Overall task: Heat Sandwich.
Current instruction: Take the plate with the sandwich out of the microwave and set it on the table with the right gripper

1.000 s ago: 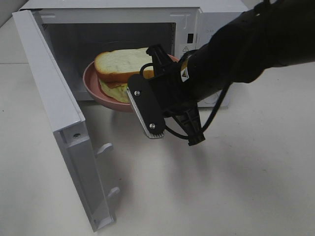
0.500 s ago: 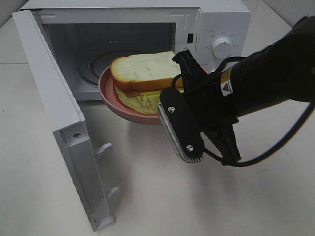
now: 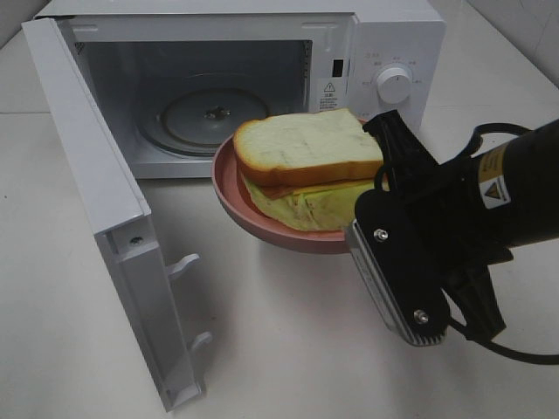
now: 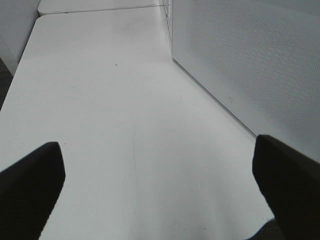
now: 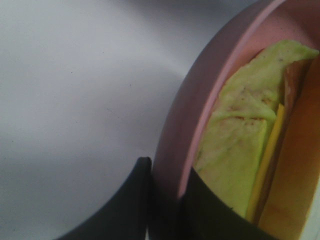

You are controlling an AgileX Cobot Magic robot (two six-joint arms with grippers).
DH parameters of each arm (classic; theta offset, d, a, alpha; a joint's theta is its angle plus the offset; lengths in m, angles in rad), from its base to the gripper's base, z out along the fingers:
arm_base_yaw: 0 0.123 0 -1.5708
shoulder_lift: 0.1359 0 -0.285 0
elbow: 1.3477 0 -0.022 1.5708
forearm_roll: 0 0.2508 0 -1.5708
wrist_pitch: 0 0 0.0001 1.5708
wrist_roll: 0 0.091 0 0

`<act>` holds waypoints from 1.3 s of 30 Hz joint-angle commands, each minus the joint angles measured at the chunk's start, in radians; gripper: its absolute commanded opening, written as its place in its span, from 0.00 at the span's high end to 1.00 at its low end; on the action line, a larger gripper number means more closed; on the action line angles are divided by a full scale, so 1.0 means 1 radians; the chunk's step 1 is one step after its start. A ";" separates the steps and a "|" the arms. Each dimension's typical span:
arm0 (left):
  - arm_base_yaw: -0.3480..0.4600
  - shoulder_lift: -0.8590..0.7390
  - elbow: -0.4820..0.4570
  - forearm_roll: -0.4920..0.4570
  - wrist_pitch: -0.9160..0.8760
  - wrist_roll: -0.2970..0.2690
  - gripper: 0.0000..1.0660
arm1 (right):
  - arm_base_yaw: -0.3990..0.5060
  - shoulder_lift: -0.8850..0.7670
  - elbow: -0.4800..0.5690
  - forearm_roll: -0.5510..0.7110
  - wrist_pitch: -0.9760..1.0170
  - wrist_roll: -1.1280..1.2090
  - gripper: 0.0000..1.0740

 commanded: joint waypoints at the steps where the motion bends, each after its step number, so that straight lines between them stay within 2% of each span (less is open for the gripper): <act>1: 0.004 -0.028 0.004 -0.007 -0.012 0.000 0.08 | 0.003 -0.068 0.029 -0.002 -0.002 0.007 1.00; 14: 0.004 -0.028 0.004 -0.007 -0.012 0.000 0.08 | 0.003 -0.203 0.076 -0.007 0.084 0.035 1.00; 24: 0.004 -0.028 0.004 -0.007 -0.012 0.000 0.08 | 0.003 -0.321 0.111 -0.069 0.171 0.125 1.00; 32: 0.004 -0.028 0.004 -0.007 -0.012 0.000 0.08 | 0.003 -0.431 0.134 -0.172 0.264 0.253 1.00; 39: 0.004 -0.028 0.004 -0.007 -0.012 0.000 0.08 | 0.003 -0.473 0.136 -0.332 0.342 0.484 1.00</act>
